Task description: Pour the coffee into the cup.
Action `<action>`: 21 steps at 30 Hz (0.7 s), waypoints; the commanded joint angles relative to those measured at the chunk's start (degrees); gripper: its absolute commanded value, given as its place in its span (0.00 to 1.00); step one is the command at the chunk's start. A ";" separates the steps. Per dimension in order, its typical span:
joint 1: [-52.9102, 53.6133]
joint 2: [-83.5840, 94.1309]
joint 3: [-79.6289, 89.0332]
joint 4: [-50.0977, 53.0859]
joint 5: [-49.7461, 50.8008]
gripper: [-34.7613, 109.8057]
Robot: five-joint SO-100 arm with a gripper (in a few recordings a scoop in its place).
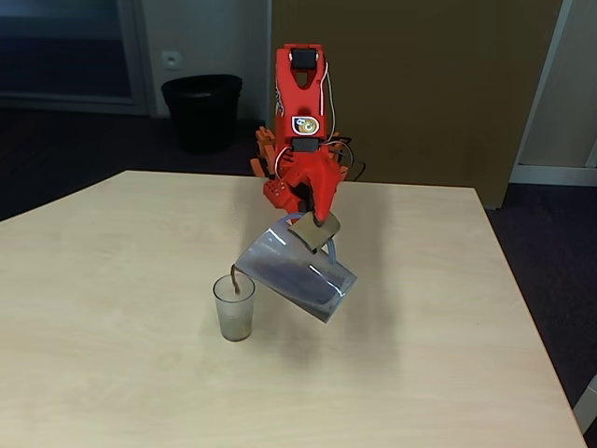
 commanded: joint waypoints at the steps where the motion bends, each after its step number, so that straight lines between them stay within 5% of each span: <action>1: -0.62 1.23 -0.26 -2.20 1.58 0.24; 21: -0.62 0.88 -0.44 -3.96 4.04 0.24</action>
